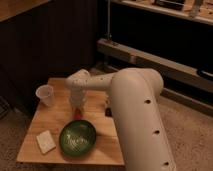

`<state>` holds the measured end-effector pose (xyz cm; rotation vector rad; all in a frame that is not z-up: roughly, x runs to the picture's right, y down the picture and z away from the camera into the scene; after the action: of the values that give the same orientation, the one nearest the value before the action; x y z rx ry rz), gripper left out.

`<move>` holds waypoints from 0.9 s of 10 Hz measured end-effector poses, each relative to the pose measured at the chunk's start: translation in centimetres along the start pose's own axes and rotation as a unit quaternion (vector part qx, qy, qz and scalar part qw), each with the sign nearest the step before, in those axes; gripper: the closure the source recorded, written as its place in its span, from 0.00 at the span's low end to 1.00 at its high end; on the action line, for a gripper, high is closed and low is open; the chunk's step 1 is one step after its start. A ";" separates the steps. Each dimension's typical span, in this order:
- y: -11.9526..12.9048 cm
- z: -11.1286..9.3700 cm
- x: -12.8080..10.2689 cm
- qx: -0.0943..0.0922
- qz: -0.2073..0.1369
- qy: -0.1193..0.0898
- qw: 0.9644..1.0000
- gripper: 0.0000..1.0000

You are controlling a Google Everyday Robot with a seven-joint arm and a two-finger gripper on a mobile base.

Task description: Drag the pepper across the table

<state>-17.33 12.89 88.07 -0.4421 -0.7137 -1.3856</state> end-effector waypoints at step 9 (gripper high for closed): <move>2.0 -0.5 0.0 0.012 0.017 0.000 1.000 0.84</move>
<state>-15.27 12.87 87.92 -0.4338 -0.7201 -1.3440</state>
